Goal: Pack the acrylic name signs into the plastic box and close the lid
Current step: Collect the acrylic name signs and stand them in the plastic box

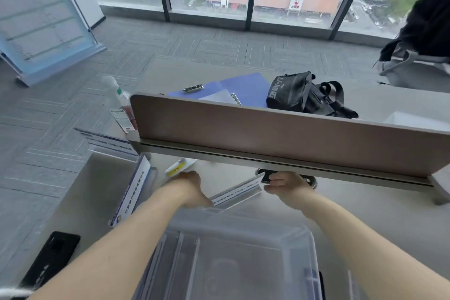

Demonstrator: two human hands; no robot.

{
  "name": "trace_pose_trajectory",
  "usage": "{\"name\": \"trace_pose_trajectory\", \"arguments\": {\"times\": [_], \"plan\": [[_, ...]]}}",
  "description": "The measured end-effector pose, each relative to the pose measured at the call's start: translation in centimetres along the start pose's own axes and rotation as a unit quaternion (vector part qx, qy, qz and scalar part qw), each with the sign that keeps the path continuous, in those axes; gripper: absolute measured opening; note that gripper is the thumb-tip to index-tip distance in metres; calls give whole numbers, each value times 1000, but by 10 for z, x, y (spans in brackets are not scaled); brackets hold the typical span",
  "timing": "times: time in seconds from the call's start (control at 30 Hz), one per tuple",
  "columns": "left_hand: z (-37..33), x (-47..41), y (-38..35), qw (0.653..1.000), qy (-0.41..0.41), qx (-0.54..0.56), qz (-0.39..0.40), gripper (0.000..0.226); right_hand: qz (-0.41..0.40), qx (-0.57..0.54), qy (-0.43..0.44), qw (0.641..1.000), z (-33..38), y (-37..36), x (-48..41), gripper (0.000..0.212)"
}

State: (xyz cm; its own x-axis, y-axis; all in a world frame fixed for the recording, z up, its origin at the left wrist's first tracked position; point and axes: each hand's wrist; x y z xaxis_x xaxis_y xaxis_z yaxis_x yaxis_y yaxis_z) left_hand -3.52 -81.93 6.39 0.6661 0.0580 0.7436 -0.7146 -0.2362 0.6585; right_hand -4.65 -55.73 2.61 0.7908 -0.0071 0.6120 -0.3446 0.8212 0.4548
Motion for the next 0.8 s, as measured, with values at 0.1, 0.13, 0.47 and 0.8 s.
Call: {"name": "trace_pose_trajectory", "arguments": {"times": [0.1,0.13,0.47,0.8], "plan": [[2,-33,-1,997,-20,-28,65,90,40,47,-35,997,-5,-10,-28,61],[4,-43,-3,996,-29,-27,76,87,51,55,-42,996,-9,-13,-36,64],[33,-99,-20,978,-202,-37,-43,20,79,73,-7,994,-26,-28,-82,36],[54,-124,-13,971,-116,206,47,15,64,61,-3,996,-36,-31,-86,13]]}}
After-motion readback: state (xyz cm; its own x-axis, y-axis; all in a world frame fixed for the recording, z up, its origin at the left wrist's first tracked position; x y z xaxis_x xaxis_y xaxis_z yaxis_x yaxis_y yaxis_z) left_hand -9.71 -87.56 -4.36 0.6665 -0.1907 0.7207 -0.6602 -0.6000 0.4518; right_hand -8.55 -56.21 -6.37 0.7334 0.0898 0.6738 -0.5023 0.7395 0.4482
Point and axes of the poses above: each hand's wrist, its own x-axis away from the middle knuckle, its own y-axis out of the back of the hand, z = x × y, and after that the axes turned 2 degrees about z, right-handed
